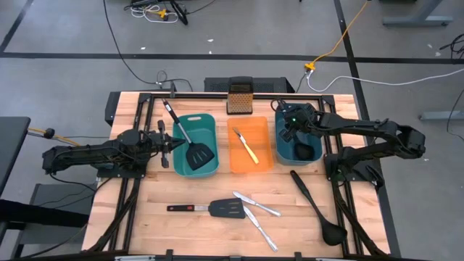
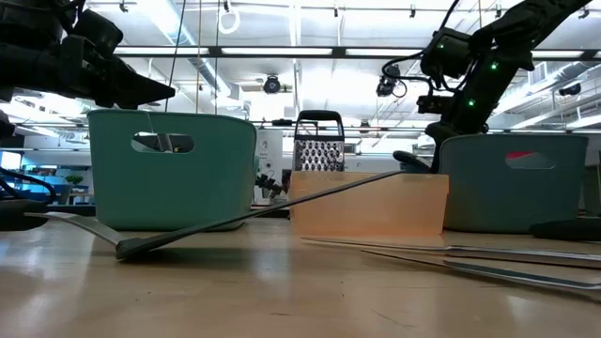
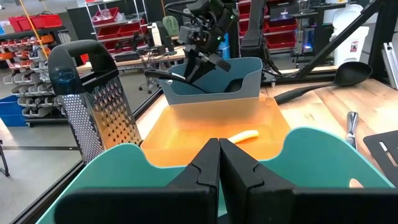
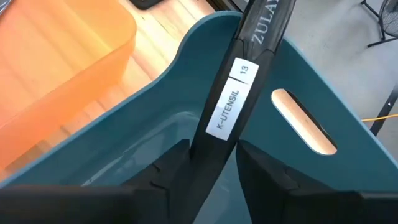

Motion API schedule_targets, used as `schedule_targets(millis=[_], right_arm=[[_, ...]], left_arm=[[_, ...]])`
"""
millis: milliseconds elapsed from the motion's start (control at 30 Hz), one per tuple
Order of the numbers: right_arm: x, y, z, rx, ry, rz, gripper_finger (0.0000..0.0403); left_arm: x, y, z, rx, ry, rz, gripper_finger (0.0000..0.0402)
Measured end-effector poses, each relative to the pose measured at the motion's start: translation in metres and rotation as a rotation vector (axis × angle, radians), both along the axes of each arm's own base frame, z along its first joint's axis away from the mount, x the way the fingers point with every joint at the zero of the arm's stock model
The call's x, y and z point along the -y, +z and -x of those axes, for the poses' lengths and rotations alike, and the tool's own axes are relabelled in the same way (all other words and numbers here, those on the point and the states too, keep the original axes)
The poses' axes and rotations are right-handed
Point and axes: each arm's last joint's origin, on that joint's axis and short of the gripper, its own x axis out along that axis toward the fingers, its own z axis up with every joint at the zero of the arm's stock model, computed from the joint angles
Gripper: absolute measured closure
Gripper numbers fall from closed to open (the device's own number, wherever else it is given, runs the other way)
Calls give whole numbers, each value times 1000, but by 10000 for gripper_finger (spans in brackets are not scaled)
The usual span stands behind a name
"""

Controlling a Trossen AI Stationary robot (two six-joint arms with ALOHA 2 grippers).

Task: Pick & Place Kitchen Items
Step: Put the left black serving spoon into the blue bin, then put the black spatula into the green bin

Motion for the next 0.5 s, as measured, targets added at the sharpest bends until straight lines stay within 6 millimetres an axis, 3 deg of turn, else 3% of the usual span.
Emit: schedule_targets(millis=[167,367,500], right_arm=[[-1,5,1,35,-1,14,253],[-11,27,10,154,34,56,257],[-29,58,10,392,267,79,271]], left_arm=[[0,0,0,0,0,0,392],[0,0,0,0,-8,1,392],[0,0,0,0,-8,1,392]])
